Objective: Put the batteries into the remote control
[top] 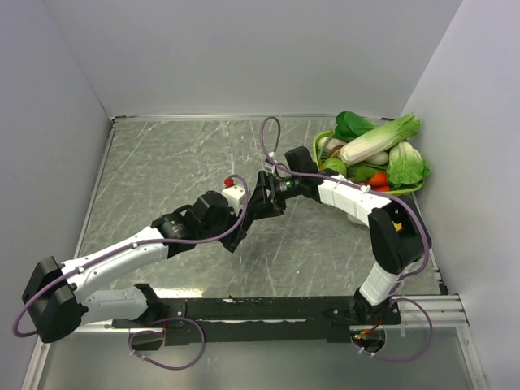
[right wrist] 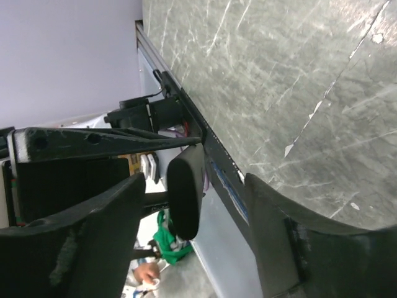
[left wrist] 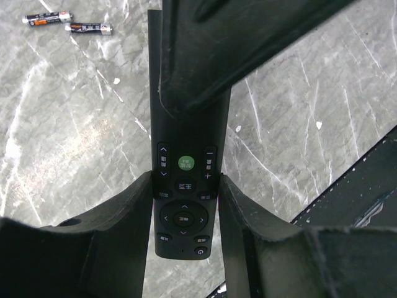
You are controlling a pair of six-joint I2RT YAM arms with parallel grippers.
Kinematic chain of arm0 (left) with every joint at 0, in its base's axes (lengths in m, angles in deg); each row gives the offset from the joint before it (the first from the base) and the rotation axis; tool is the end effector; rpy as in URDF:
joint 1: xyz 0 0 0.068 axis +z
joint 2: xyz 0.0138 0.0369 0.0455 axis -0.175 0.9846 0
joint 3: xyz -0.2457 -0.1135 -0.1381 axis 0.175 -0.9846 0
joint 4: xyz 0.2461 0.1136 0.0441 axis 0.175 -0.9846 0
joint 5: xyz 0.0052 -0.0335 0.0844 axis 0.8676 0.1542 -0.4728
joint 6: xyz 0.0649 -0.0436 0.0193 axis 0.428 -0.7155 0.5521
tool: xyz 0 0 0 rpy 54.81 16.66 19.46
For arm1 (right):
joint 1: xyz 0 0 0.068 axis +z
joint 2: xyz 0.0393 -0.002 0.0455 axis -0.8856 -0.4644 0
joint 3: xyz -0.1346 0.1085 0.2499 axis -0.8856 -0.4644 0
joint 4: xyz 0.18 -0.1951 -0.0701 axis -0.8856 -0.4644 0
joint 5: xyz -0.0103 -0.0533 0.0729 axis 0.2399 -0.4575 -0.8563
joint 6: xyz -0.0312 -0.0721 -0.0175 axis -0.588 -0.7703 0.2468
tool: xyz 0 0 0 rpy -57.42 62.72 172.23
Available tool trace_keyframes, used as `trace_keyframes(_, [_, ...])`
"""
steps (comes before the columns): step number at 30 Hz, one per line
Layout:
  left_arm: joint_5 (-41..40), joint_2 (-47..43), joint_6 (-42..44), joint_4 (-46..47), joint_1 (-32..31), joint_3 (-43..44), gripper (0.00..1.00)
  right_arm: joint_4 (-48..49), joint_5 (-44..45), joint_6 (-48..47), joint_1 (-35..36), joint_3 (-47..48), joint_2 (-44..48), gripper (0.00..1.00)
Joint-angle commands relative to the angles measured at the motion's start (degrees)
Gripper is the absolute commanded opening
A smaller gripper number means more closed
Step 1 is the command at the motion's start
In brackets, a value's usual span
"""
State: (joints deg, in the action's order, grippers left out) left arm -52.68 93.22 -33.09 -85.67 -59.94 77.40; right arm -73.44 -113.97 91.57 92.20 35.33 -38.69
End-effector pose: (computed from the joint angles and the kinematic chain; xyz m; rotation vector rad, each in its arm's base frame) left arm 0.1765 -0.2065 0.2619 0.6147 2.2536 -0.5924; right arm 0.3068 0.2399 0.2395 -0.2806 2.5779 1.6207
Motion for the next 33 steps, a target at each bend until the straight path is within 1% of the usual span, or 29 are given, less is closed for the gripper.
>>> trace_keyframes(1, [2.09,-2.04,2.57,1.57,-0.32,2.17,0.18,0.82,-3.03,-0.61,0.28,3.69,-1.53,0.59])
trace_keyframes(3, [2.27,-2.3,3.1,1.49,-0.32,2.34,0.18,1.25,-3.3,-0.44,0.45,3.69,-1.79,0.51])
trace_keyframes(4, [2.27,-2.56,3.19,1.4,-0.32,2.34,0.18,1.34,-3.73,-0.35,0.37,3.69,-1.8,0.42])
trace_keyframes(6, [1.92,-2.74,3.45,1.31,-0.32,2.34,0.19,1.52,-4.0,-0.26,0.45,3.78,-1.53,0.33])
trace_keyframes(7, [1.65,-3.0,3.45,1.05,-0.32,2.26,0.19,1.52,-4.18,-0.43,0.45,3.87,-1.36,0.24])
trace_keyframes(8, [1.65,-3.09,3.36,0.78,-0.32,2.25,0.2,1.34,-4.18,-0.7,0.45,4.04,-1.18,0.19])
trace_keyframes(9, [1.65,-3.18,3.01,0.43,-0.23,2.34,0.23,1.0,-4.09,-1.48,0.37,4.39,-0.57,0.12])
trace_keyframes(10, [-0.52,-3.44,2.66,-0.18,-0.32,2.43,0.28,0.38,-3.83,-2.1,0.37,4.74,-0.13,0.0])
trace_keyframes(11, [-2.55,-3.62,1.79,-0.45,-0.32,2.69,0.37,0.12,-3.3,-2.71,0.45,4.83,0.4,0.0])
trace_keyframes(12, [-3.44,-3.97,1.17,-0.45,-0.32,2.78,0.59,0.03,-3.04,-4.11,0.37,5.18,1.62,0.0])
trace_keyframes(14, [-5.81,-5.29,-1.45,-0.36,0.12,2.87,0.76,-0.76,-0.77,-5.96,0.45,5.45,3.99,0.0])
trace_keyframes(15, [-5.82,-6.33,-2.43,-0.36,0.56,2.87,0.87,-0.85,0.55,-7.8,0.37,5.45,4.88,0.0])
trace_keyframes(17, [-4.16,-7.74,-5.41,-0.01,2.57,3.13,0.94,-1.29,2.67,-10.09,0.37,5.36,8.2,0.0])
trace_keyframes(18, [-3.63,-9.4,-6.65,0.25,3.45,3.13,0.98,-1.9,5.55,-12.71,0.37,5.54,9.27,0.0])
trace_keyframes(20, [-2.49,-11.17,-11.11,0.69,6.79,3.04,0.99,-1.65,7.85,-15.98,0.45,4.93,12.94,0.0])
trace_keyframes(22, [-0.29,-14.24,-14.64,2.01,10.47,2.52,0.99,-0.86,11.98,-20.37,0.54,4.14,15.85,0.0])
trace_keyframes(23, [0.41,-15.3,-18.66,2.71,11.71,2.26,0.99,1.58,13.04,-22.04,0.63,2.39,19.0,0.0])
trace_keyframes(24, [1.99,-17.22,-20.53,3.93,12.85,1.99,0.99,2.91,14.35,-25.62,0.98,1.24,20.77,0.0])
trace_keyframes(25, [2.35,-17.94,-22.37,4.21,14.87,2.25,0.99,4.58,18.02,-27.4,1.42,0.1,22.62,0.0])
trace_keyframes(26, [2.27,-18.47,-25.78,4.12,15.76,2.69,0.99,6.16,19.71,-29.33,1.94,-2.52,26.38,0.0])
trace_keyframes(27, [1.83,-18.73,-27.38,3.51,16.72,3.39,0.99,9.74,21.56,-33.61,2.99,-3.94,28.24,0.0])
trace_keyframes(29, [2.35,-18.21,-31.59,1.41,19.45,6.46,0.99,13.54,24.9,-38.03,4.14,-8.23,33.42,0.0])
trace_keyframes(30, [3.05,-17.43,-33.27,0.88,20.24,7.52,0.99,17.56,25.44,-42.84,4.58,-9.48,34.93,0.0])
trace_keyframes(31, [5.32,-16.9,-34.94,0.61,21.81,9.27,0.99,19.08,26.57,-45.06,5.72,-10.53,36.25,0.0])
trace_keyframes(32, [6.21,-16.54,-38.87,0.69,22.44,9.89,1.0,20.66,27.19,-47.17,6.34,-12.29,38.52,0.0])
trace_keyframes(33, [7.09,-15.58,-41.26,0.87,22.97,10.42,1.0,22.07,27.63,-51.72,7.13,-13.17,39.42,0.0])
